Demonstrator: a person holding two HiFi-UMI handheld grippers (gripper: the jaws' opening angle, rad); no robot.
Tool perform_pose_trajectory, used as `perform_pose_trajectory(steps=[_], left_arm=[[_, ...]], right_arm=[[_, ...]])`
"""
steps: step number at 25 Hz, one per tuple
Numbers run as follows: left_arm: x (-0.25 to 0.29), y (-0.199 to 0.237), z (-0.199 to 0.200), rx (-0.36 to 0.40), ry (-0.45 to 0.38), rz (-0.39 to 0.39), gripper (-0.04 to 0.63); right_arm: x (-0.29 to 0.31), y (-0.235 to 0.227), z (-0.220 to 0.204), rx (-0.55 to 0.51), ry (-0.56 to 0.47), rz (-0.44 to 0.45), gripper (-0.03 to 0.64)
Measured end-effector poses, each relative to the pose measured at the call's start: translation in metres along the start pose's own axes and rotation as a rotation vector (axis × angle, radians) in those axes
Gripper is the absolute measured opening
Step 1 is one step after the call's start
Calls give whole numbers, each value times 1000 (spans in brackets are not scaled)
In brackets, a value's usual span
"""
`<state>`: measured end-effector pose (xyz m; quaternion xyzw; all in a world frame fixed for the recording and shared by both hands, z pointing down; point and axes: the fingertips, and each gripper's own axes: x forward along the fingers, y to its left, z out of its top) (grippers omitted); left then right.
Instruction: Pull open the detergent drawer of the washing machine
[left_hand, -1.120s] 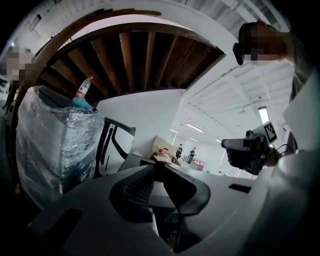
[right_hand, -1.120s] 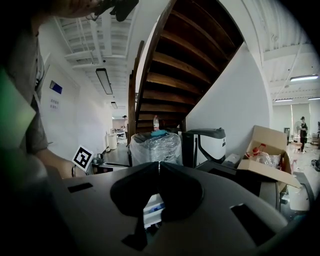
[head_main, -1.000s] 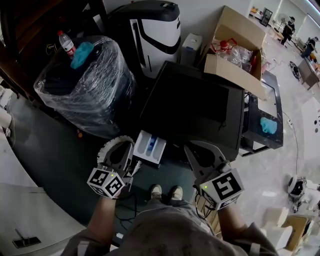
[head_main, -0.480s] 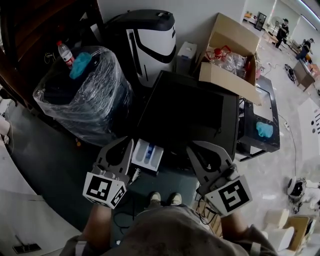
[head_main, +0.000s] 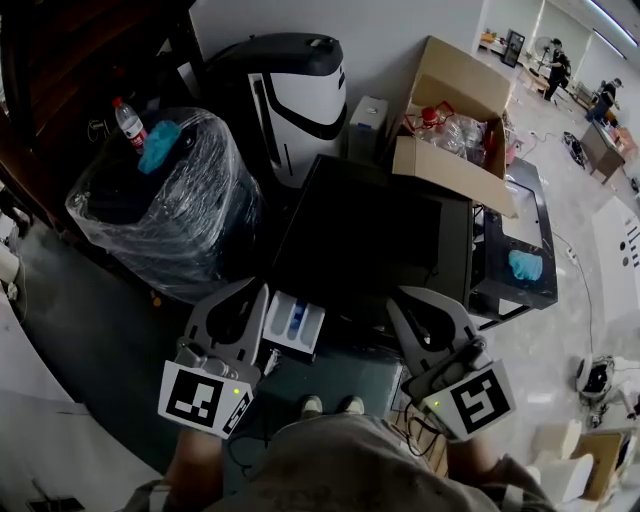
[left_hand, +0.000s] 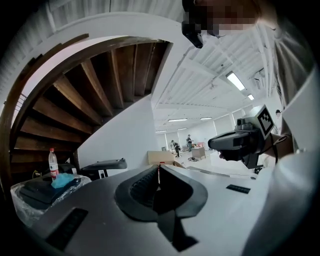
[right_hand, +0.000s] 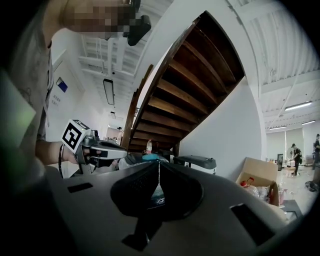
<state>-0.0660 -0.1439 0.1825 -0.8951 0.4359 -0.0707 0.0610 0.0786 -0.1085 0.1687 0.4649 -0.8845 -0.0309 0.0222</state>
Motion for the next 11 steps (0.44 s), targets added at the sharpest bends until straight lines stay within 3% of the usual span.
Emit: perform_pose_trajectory(steps=[11], left_arm=[[4,-6,1,2,11,-30,23]], right_arm=[[-4,-10,-7,-41,37,-32,34]])
